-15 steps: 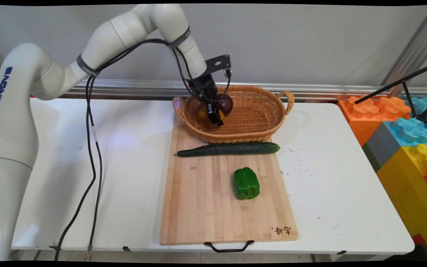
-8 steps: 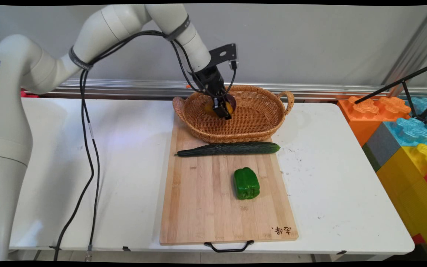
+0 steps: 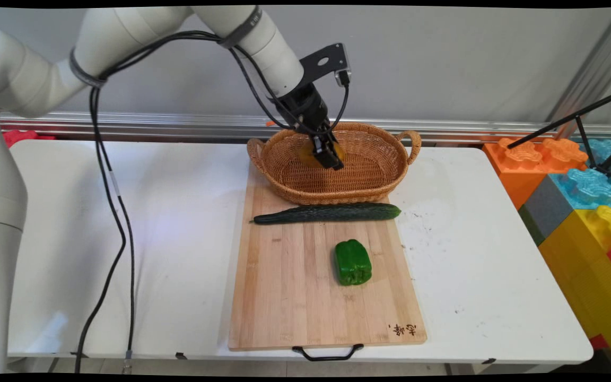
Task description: Place the picked object on the cutting board
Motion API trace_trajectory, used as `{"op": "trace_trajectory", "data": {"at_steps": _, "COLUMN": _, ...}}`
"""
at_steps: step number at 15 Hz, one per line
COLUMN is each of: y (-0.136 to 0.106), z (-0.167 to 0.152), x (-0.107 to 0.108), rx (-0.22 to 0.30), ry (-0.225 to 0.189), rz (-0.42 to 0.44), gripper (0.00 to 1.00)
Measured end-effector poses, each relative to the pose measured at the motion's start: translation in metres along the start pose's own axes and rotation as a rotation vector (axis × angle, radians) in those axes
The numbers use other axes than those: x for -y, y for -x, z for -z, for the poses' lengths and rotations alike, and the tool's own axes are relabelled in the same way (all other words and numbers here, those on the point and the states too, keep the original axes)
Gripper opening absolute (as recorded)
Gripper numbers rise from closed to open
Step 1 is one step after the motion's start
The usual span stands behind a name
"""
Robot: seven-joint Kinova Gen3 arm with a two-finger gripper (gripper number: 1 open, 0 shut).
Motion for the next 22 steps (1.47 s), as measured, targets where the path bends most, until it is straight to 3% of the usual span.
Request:
{"op": "trace_trajectory", "data": {"at_steps": 4, "y": 0.003, "z": 0.018, "x": -0.031, "rx": 0.008, "ry": 0.016, "rz": 0.052, "gripper": 0.00}}
{"op": "trace_trajectory", "data": {"at_steps": 6, "y": 0.013, "z": 0.029, "x": -0.057, "rx": 0.029, "ry": 0.041, "rz": 0.088, "gripper": 0.00}}
{"op": "trace_trajectory", "data": {"at_steps": 10, "y": 0.044, "z": 0.039, "x": -0.101, "rx": 0.072, "ry": 0.095, "rz": 0.130, "gripper": 0.00}}
{"op": "trace_trajectory", "data": {"at_steps": 13, "y": 0.070, "z": 0.032, "x": -0.125, "rx": 0.076, "ry": 0.136, "rz": 0.135, "gripper": 0.00}}
{"op": "trace_trajectory", "data": {"at_steps": 17, "y": 0.102, "z": 0.006, "x": -0.145, "rx": 0.086, "ry": 0.172, "rz": 0.127, "gripper": 0.00}}
{"op": "trace_trajectory", "data": {"at_steps": 22, "y": 0.127, "z": -0.021, "x": -0.153, "rx": 0.093, "ry": 0.177, "rz": 0.101, "gripper": 0.00}}
